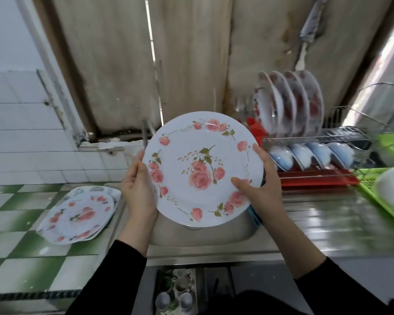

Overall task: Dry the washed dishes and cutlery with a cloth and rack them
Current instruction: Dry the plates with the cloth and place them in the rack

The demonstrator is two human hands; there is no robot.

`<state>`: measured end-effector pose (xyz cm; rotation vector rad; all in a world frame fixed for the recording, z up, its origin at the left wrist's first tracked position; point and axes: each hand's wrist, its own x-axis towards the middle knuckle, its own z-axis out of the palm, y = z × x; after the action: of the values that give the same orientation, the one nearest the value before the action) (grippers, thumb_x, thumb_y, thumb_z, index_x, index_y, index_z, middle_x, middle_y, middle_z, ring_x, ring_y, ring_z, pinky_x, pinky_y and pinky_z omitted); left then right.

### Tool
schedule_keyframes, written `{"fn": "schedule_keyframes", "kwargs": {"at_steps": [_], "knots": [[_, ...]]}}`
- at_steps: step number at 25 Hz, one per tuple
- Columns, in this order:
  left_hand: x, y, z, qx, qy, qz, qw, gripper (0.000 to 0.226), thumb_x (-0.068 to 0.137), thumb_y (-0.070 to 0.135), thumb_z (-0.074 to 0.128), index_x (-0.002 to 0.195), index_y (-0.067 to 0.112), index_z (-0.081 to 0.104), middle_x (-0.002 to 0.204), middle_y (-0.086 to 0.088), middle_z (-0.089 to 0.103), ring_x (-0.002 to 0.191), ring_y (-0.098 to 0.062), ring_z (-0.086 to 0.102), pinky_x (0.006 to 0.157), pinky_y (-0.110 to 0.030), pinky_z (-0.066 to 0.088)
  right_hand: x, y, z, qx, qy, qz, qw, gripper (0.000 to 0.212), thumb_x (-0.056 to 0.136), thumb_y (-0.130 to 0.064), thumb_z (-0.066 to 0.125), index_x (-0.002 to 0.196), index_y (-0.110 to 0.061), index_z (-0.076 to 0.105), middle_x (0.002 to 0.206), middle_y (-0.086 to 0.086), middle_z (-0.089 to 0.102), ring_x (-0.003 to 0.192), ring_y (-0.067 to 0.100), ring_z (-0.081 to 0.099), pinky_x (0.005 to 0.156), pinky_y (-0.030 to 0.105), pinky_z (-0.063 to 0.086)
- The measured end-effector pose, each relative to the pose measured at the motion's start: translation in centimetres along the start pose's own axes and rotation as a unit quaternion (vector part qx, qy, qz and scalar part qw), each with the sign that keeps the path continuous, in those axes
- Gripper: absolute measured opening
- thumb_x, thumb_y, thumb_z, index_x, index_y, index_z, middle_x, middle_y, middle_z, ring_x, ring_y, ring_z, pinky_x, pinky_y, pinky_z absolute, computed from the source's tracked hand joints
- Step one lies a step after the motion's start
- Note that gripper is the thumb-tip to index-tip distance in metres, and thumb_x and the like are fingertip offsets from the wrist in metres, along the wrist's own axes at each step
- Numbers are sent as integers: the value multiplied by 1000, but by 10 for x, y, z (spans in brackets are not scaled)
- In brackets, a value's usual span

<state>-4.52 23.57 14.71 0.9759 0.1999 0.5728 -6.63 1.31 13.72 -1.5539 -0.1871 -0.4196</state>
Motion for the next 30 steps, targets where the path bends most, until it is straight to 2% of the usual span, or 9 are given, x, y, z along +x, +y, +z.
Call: {"fn": "schedule_keyframes", "kwargs": {"at_steps": [2, 4, 8, 12, 14, 16, 21, 26, 30], "knots": [[-18, -24, 21, 66, -33, -45, 996, 23, 99, 7, 49, 120, 11, 58, 100, 2, 71, 87, -9, 68, 64, -19, 53, -1, -6, -36, -23, 30, -14, 999, 74, 76, 6, 74, 125, -44, 51, 130, -26, 50, 124, 2, 48, 90, 30, 54], [-35, -50, 47, 148, -82, -88, 982, 29, 98, 10, 52, 126, 13, 54, 119, -4, 63, 98, -15, 63, 73, -22, 50, -3, -19, -72, -51, 47, -36, 997, 72, 75, 13, 68, 118, -43, 55, 126, -27, 53, 119, -3, 50, 85, 21, 54], [-63, -77, 116, 324, -220, 12, 920, 43, 97, 8, 51, 138, 16, 46, 140, 0, 48, 131, -17, 44, 98, -24, 36, -6, -40, -135, -207, 34, -74, 975, 64, 69, 17, 60, 109, -33, 63, 108, -34, 60, 107, -14, 53, 81, 4, 46], [-87, -82, 190, 439, -326, 202, 813, 51, 95, 11, 53, 144, 14, 41, 152, -2, 37, 140, -16, 32, 114, -31, 27, -7, -44, -182, -316, 74, -100, 941, 74, 67, 13, 60, 113, -45, 61, 107, -28, 58, 104, 5, 58, 79, 24, 57], [-93, -86, 224, 478, -367, 271, 751, 56, 95, 14, 52, 148, 15, 34, 158, -3, 25, 147, -18, 19, 120, -37, 17, -3, -46, -201, -350, 112, -132, 921, 76, 66, 11, 60, 119, -44, 61, 107, -24, 58, 103, 20, 59, 75, 41, 58], [-89, -93, 255, 515, -394, 334, 684, 60, 96, 16, 50, 151, 15, 27, 161, -4, 14, 149, -18, 10, 122, -36, 9, 5, -53, -214, -381, 148, -165, 898, 79, 65, 11, 60, 123, -43, 59, 104, -21, 58, 99, 27, 57, 72, 46, 56], [-65, -108, 314, 606, -387, 440, 538, 66, 95, 20, 47, 153, 16, 17, 163, -6, 1, 150, -22, -1, 120, -44, 1, 35, -83, -229, -436, 201, -232, 846, 72, 67, 7, 63, 126, -35, 60, 112, -10, 63, 93, 29, 54, 66, 38, 50], [-39, -111, 348, 639, -350, 483, 486, 55, 102, 34, 32, 153, 18, 19, 163, -4, 3, 150, -21, 0, 118, -51, 0, 88, -104, -239, -466, 209, -283, 812, 69, 69, 5, 62, 127, -32, 59, 114, -9, 65, 94, 29, 57, 67, 35, 49], [-13, -116, 353, 658, -320, 507, 456, 61, 99, 49, 13, 152, 19, 25, 161, -3, 14, 149, -20, 10, 117, -53, -1, 134, -93, -247, -400, 208, -305, 839, 74, 70, 9, 57, 130, -33, 57, 115, -19, 59, 100, 28, 60, 74, 42, 56]]}}
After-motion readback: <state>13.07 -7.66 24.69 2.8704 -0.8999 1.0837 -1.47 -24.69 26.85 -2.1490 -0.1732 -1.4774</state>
